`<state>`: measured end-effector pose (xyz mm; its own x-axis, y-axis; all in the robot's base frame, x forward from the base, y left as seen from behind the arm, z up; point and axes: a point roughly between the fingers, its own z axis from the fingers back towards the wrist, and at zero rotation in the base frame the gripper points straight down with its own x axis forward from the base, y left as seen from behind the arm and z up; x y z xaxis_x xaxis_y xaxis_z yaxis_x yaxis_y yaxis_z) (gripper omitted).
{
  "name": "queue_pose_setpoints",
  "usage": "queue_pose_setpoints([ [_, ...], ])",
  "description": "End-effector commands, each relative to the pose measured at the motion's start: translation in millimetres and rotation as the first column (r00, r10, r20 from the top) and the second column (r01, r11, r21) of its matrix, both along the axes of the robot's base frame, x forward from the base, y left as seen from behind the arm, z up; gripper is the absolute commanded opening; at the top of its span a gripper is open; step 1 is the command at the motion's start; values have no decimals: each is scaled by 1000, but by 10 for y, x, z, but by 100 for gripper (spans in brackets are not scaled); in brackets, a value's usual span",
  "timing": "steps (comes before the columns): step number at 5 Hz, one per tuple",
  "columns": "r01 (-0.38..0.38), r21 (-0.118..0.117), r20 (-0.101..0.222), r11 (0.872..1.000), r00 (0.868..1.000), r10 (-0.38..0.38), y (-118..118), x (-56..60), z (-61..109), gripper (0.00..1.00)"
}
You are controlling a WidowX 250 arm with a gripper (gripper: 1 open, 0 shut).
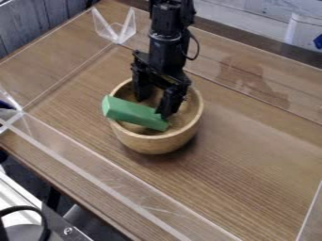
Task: Remove the green block from inside the brown bowl and put it on the table
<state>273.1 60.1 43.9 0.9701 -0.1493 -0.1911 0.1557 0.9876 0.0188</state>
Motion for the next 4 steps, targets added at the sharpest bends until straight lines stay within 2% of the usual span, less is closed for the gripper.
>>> queue_pose_setpoints([
  [1,12,8,64,1000,998,-12,11,134,126,100],
  [4,19,5,69,1000,997,-19,17,128,99,100],
])
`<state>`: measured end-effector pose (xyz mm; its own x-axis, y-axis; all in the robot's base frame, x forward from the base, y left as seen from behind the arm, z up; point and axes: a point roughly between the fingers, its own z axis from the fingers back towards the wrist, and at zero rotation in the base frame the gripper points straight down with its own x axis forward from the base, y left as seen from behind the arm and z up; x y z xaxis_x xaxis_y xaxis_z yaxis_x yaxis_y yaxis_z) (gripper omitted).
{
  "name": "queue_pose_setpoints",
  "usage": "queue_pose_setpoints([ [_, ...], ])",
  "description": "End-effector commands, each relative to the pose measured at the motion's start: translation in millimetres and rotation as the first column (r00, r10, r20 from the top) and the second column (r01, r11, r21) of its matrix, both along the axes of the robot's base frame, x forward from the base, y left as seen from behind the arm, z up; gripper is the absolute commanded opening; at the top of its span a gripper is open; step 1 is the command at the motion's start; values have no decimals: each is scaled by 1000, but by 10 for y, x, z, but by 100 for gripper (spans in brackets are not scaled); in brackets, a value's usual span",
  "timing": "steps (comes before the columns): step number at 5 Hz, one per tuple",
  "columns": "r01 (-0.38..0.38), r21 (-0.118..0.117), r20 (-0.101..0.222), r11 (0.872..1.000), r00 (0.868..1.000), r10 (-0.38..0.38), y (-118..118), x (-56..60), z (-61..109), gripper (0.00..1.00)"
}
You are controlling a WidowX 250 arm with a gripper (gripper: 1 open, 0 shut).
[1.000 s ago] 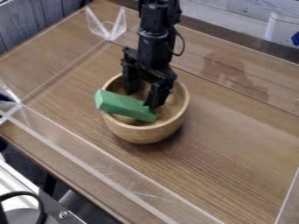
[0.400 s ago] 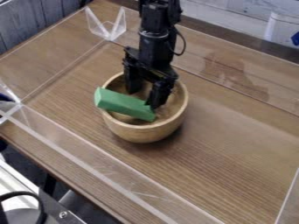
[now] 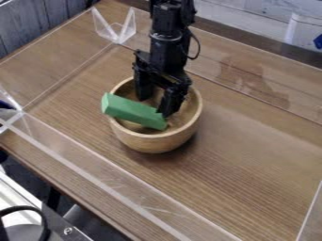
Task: Remove the green block from inside the brown bowl and put it on the table
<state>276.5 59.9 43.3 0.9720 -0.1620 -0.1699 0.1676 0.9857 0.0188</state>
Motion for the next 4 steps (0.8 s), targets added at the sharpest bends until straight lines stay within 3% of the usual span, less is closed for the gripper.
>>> queue_pose_setpoints([
  [1,8,7,48,1000,999,-9,21,89,99,100],
  [3,5,1,40,1000,999,-5,16,90,15,100],
  [4,3,-1,37,1000,999,-2,16,90,-20,0],
])
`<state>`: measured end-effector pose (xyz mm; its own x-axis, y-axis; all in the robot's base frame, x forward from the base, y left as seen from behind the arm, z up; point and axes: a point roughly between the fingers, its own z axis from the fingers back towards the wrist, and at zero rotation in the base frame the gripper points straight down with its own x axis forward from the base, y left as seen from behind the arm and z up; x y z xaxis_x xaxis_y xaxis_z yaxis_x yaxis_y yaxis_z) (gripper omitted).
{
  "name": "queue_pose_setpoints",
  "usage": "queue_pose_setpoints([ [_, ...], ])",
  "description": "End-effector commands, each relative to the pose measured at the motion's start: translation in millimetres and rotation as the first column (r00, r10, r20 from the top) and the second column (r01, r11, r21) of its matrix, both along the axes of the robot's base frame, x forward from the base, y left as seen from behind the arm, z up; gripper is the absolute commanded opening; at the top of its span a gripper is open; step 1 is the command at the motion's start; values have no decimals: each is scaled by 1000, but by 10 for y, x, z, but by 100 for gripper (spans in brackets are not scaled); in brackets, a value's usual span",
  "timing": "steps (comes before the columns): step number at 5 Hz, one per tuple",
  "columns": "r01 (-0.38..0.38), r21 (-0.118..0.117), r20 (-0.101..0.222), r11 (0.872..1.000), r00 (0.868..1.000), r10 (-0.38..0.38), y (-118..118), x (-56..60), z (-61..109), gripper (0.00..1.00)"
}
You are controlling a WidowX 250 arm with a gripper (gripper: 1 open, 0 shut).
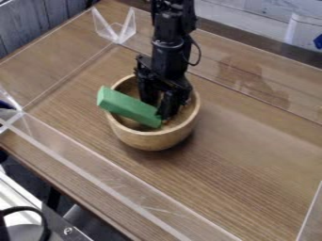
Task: Remove the green block from inside the brown bowl and put it on the table
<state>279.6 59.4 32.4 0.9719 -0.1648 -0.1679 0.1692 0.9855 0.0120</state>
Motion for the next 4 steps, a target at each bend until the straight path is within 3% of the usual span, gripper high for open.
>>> queue_pose_setpoints([
  [1,-1,6,38,1000,999,1,20,57,96,0],
  [4,2,9,94,1000,996,-3,-40,86,361,0],
])
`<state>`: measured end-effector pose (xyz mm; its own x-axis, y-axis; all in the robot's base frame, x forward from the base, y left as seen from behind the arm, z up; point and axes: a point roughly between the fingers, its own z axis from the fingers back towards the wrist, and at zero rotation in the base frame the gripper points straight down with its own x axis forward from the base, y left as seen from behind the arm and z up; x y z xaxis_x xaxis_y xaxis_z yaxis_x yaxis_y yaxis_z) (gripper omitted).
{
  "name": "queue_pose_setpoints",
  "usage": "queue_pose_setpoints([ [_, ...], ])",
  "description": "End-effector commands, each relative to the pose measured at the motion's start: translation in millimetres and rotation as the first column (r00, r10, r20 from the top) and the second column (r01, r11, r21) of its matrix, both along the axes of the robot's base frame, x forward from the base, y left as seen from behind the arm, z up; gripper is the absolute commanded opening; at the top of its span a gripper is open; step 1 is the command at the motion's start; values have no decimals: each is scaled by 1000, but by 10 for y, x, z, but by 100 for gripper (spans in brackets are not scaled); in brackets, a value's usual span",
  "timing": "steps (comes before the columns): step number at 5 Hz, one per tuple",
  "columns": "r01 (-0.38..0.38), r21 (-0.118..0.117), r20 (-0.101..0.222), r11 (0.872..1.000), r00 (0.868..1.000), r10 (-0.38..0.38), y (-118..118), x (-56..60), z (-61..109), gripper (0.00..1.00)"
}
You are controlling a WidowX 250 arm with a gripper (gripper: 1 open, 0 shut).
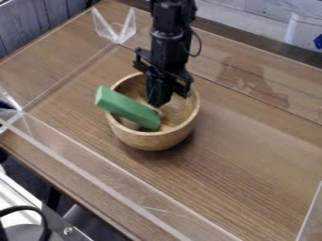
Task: Remove the green block from inside the brown bowl and put it on the table
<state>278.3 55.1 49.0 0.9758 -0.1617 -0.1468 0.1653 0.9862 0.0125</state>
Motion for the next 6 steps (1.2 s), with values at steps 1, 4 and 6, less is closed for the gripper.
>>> queue_pose_setpoints([
  [1,14,13,111,1000,994,-15,-63,125,375,0],
  [4,29,2,184,1000,983,-29,-199,175,731,0],
  [6,33,-4,165,999,986,-32,-179,171,610,0],
])
